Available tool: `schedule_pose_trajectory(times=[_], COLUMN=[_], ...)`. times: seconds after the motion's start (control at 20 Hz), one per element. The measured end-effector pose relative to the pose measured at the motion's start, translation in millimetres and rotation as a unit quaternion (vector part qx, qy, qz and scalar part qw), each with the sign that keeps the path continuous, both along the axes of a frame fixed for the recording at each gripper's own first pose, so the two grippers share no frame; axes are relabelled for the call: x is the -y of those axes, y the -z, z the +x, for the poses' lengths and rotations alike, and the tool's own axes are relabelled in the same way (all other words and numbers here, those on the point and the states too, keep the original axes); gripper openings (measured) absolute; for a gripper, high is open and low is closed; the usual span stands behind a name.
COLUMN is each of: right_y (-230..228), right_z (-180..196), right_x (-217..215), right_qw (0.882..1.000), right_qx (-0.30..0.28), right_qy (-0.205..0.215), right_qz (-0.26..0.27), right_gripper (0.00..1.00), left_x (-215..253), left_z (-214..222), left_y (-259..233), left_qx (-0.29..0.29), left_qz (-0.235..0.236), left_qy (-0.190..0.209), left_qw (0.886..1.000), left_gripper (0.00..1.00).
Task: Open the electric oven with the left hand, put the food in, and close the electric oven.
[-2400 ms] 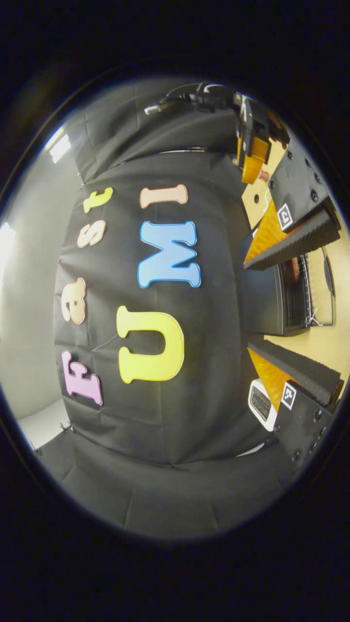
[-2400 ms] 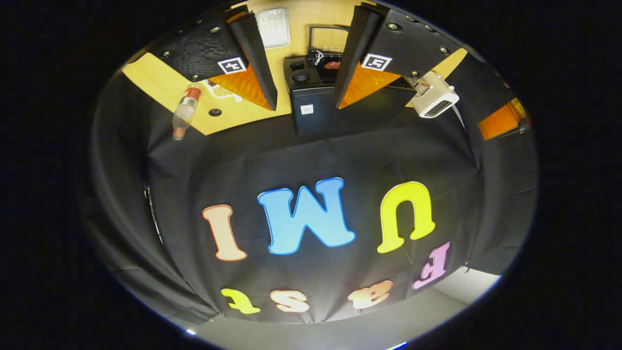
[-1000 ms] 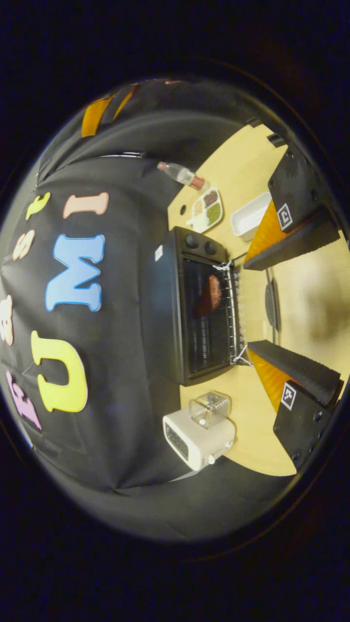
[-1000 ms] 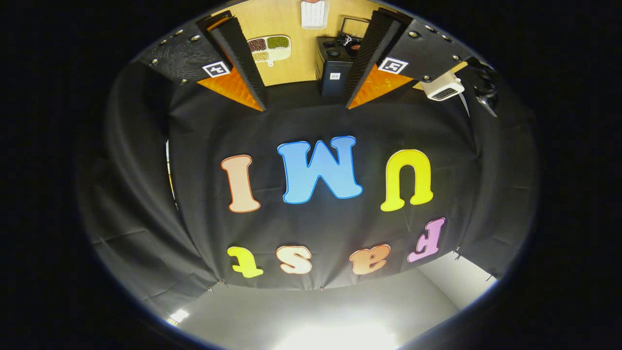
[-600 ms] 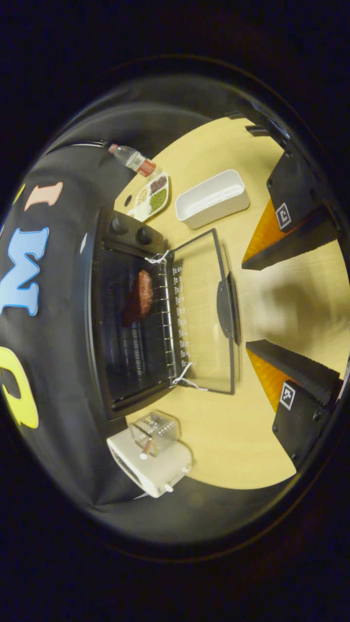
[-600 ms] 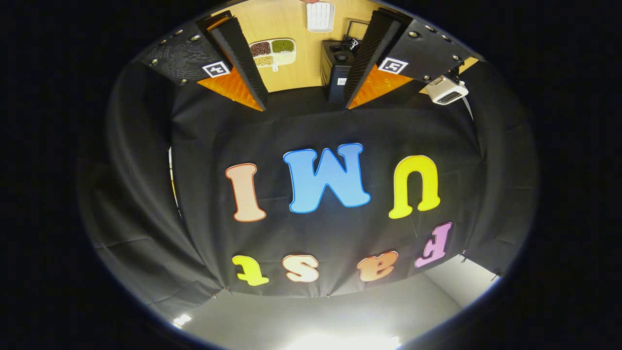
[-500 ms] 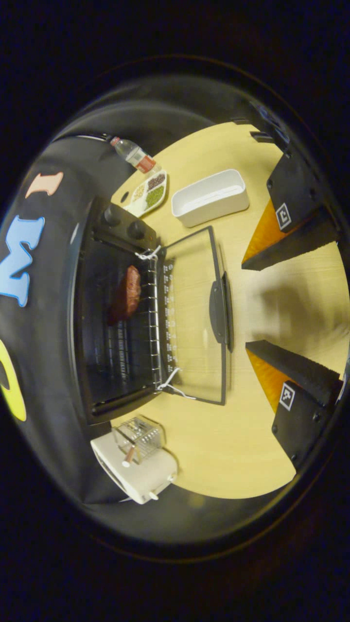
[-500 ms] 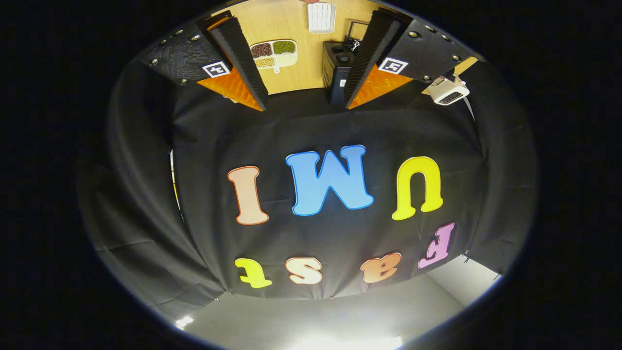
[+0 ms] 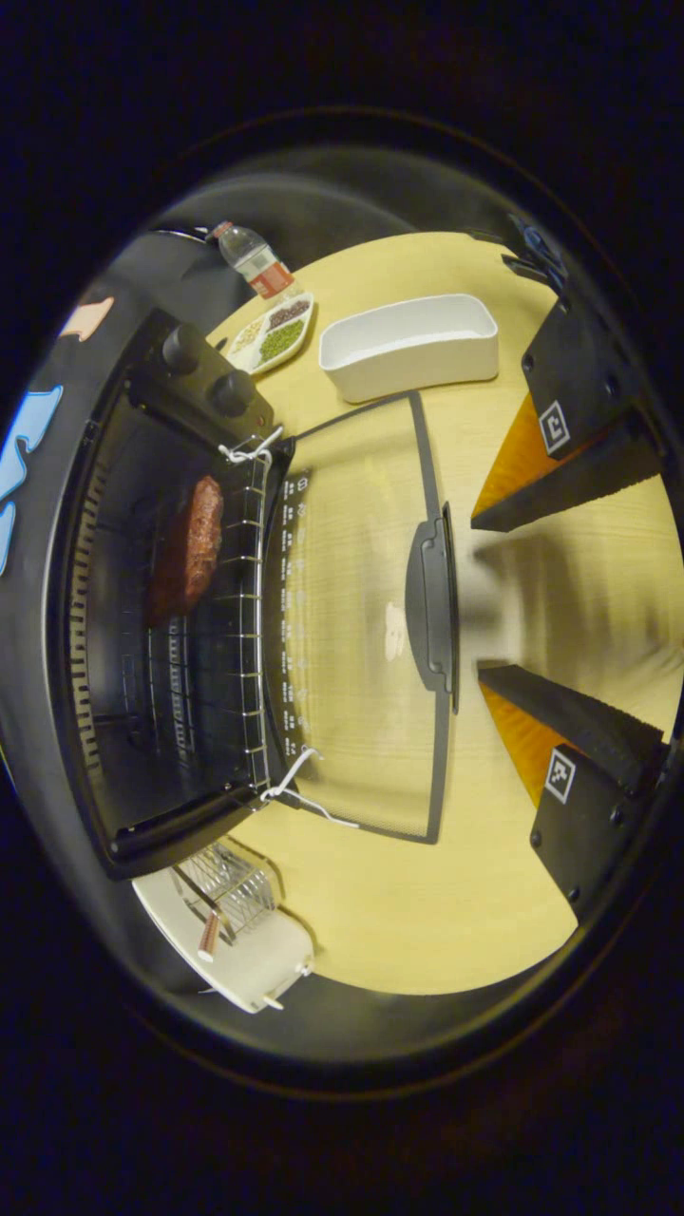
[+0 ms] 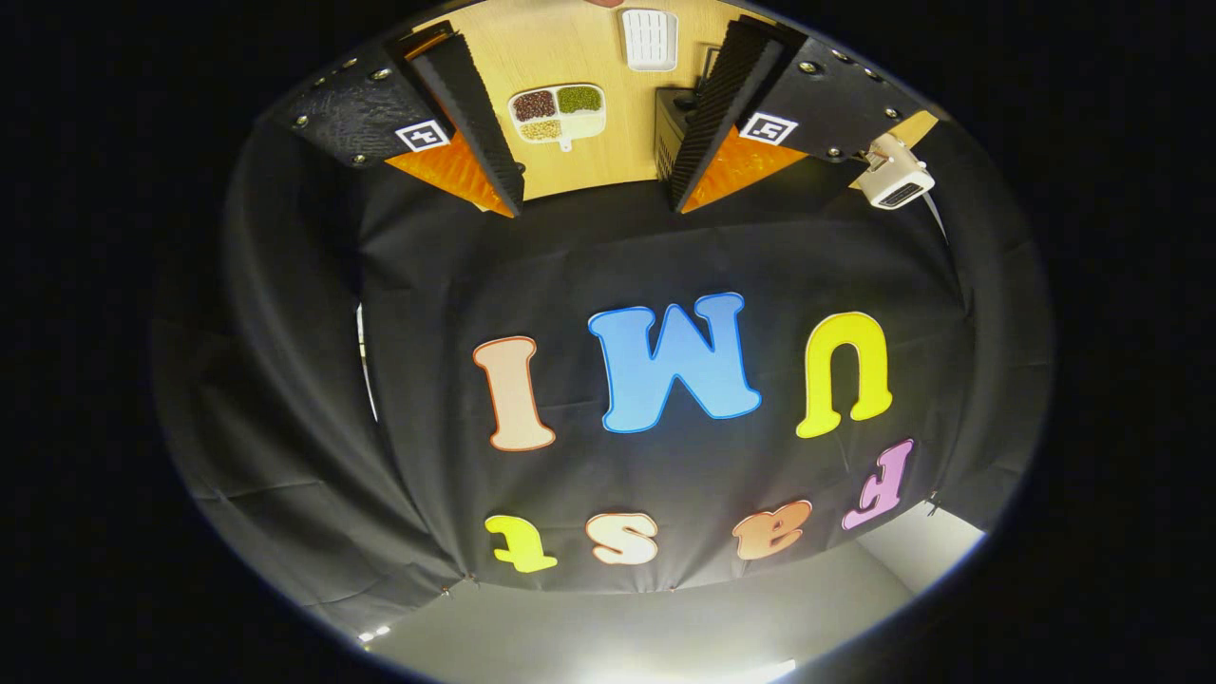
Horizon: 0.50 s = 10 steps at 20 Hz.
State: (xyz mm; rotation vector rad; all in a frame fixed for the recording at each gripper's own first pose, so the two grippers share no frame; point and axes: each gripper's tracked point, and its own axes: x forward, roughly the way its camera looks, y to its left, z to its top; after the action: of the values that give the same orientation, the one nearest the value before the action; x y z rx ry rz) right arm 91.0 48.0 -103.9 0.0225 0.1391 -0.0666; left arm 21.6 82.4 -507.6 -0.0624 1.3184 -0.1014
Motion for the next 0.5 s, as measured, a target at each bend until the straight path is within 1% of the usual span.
schedule_pose_trajectory(times=[0.05,0.1,0.15,0.2,0.35,0.4,0.45,0.5], right_y=[2,4,9,11,14,14,14,14], right_z=[0,1,2,3,2,3,3,3], right_x=[3,5,7,7,8,8,8,8], right_qw=[1.0,1.0,1.0,1.0,1.0,1.0,1.0,1.0], right_qx=[-0.002,-0.006,-0.011,-0.016,-0.022,-0.023,-0.023,-0.023], right_qy=[0.002,0.004,0.006,0.008,0.008,0.007,0.007,0.007], right_qz=[-0.001,-0.002,-0.003,-0.001,0.001,-0.001,-0.003,-0.004], right_gripper=[0.95,0.95,0.95,0.95,0.95,0.95,0.95,0.95], left_x=[0,0,2,2,1,1,1,1], left_z=[2,5,5,4,7,9,8,9], left_y=[3,6,9,12,20,17,18,19], left_qx=[-0.002,-0.004,-0.009,-0.015,-0.023,-0.021,-0.025,-0.021], left_qz=[0.002,0.003,0.003,0.005,0.009,0.008,0.007,0.006], left_qy=[-0.005,-0.007,-0.006,-0.004,0.01,0.009,0.013,0.013], left_qw=[1.0,1.0,1.0,1.0,1.0,1.0,1.0,1.0], left_gripper=[0.96,1.0,1.0,0.96,0.96,0.96,1.0,1.0])
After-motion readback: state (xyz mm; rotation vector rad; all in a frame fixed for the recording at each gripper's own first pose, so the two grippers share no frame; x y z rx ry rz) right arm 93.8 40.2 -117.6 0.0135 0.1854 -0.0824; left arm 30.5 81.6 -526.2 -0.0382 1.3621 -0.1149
